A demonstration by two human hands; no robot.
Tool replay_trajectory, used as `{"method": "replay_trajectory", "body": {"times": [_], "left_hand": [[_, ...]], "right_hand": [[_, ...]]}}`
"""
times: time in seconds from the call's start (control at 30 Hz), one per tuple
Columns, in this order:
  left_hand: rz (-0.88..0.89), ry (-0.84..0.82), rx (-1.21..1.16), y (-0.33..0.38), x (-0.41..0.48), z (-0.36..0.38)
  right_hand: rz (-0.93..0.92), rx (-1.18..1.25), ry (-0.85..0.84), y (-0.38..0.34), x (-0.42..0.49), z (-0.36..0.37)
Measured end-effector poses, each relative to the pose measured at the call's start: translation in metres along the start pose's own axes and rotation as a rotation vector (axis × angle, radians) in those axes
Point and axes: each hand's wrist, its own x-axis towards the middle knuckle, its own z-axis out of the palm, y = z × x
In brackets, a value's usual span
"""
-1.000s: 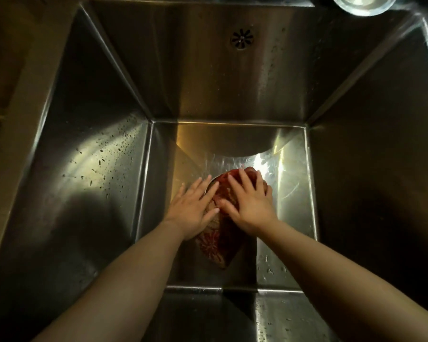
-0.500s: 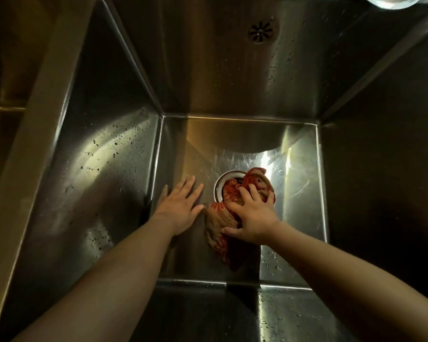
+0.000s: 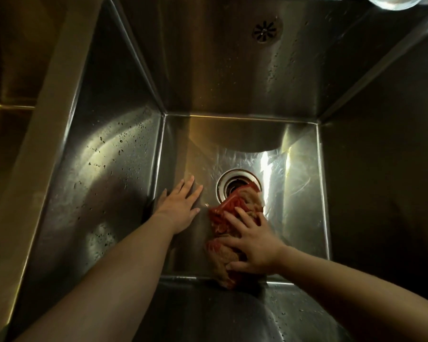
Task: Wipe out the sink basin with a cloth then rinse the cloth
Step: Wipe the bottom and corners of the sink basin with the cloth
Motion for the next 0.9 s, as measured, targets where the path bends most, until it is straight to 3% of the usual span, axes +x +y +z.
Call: {"method": "replay_trajectory", "body": {"times": [0.3,0.9], "left_hand": [[-0.017,0.008,0.033,0.002,0.004,0.005],[0.063,-0.022,0.074,0.029,0.002,-0.002]], "right_hand": [[-0.087,-0.044,-0.058,-0.004,0.010,0.000],[0.038,-0.030,-0.008,0.024,-0.032,0.008]]}}
